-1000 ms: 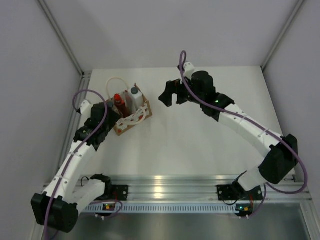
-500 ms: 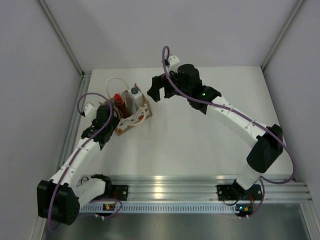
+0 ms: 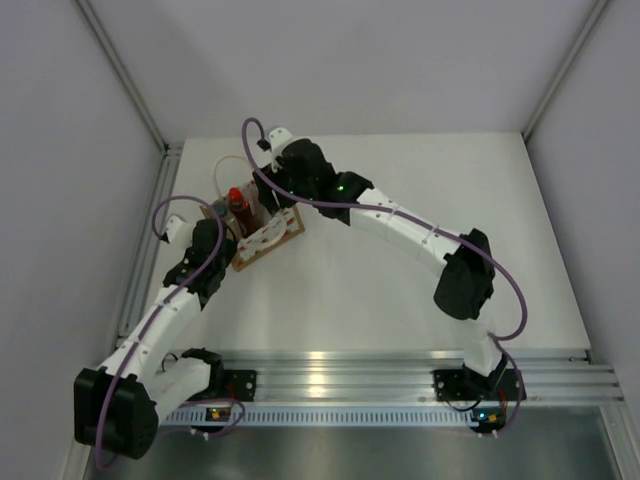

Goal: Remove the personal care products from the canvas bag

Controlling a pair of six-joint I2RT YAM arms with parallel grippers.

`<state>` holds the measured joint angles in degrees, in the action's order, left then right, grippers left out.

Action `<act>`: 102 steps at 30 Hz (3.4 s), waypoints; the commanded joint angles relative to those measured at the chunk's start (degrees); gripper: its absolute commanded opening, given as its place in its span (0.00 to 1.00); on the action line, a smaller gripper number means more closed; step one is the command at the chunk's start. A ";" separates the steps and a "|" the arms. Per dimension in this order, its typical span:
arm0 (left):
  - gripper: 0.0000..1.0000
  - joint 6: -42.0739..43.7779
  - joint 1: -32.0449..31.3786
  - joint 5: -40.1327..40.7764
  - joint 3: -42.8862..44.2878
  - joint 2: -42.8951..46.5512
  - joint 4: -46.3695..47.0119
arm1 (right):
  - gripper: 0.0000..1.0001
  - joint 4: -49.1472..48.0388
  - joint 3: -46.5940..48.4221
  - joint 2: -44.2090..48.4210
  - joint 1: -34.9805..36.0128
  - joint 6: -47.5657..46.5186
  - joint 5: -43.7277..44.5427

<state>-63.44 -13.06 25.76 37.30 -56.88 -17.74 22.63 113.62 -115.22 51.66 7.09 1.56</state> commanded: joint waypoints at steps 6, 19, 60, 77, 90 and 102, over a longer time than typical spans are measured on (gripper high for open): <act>0.00 -0.02 0.49 1.40 -1.26 1.25 -0.37 | 0.55 2.86 8.19 -6.50 2.04 -1.91 2.83; 0.00 0.60 0.49 0.26 -0.30 0.01 -0.37 | 0.42 2.77 16.45 -16.26 2.65 -2.44 2.30; 0.00 4.81 0.58 -0.71 0.67 2.48 -0.37 | 0.00 -18.29 4.97 -18.75 2.13 1.43 8.20; 0.00 5.78 0.58 -1.24 0.76 2.83 -0.46 | 0.00 -38.01 -10.17 -7.13 2.13 0.47 8.11; 0.00 5.87 0.58 -1.06 0.76 2.57 -0.72 | 0.00 -37.22 -10.26 -1.68 2.13 -2.26 8.81; 0.00 6.57 0.58 -1.94 1.28 1.86 -0.72 | 0.00 -32.84 -10.53 7.63 1.78 -5.24 10.03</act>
<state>-57.95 -12.78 23.83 36.95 -55.33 -18.06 -5.69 101.97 -115.31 53.82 4.14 9.67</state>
